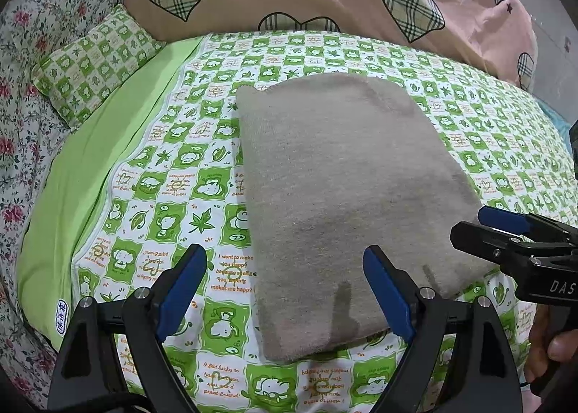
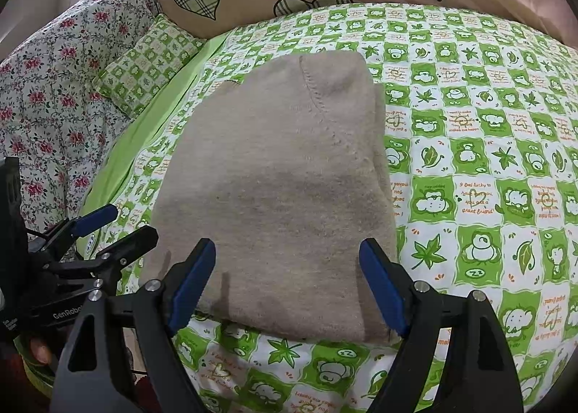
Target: Fold small clothes
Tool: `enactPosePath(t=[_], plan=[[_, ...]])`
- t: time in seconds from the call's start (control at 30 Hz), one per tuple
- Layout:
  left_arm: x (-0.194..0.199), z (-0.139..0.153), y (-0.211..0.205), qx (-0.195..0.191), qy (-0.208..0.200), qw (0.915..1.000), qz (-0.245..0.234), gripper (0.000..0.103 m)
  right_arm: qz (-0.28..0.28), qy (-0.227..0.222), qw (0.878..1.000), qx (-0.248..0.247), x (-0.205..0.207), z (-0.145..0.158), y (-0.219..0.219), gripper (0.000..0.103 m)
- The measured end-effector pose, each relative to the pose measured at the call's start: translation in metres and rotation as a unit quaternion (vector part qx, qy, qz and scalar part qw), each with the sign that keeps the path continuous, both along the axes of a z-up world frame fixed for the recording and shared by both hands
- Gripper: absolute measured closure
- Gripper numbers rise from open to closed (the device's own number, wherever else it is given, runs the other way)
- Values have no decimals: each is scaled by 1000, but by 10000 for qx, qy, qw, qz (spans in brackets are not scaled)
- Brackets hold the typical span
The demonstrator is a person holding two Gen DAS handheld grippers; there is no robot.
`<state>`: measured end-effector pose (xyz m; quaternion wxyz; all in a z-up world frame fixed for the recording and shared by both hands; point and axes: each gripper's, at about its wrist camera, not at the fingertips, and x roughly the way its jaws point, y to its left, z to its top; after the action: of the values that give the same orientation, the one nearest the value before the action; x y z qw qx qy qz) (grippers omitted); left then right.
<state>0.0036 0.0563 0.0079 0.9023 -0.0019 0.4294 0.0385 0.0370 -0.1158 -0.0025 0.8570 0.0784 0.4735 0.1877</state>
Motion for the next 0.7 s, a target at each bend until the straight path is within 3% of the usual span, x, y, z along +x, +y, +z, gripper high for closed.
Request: enactPosePath(t=[0.7], plan=[[0,3,2,-1,-33,10000,61,14,50,-7,10000,37,3,3,2,20]])
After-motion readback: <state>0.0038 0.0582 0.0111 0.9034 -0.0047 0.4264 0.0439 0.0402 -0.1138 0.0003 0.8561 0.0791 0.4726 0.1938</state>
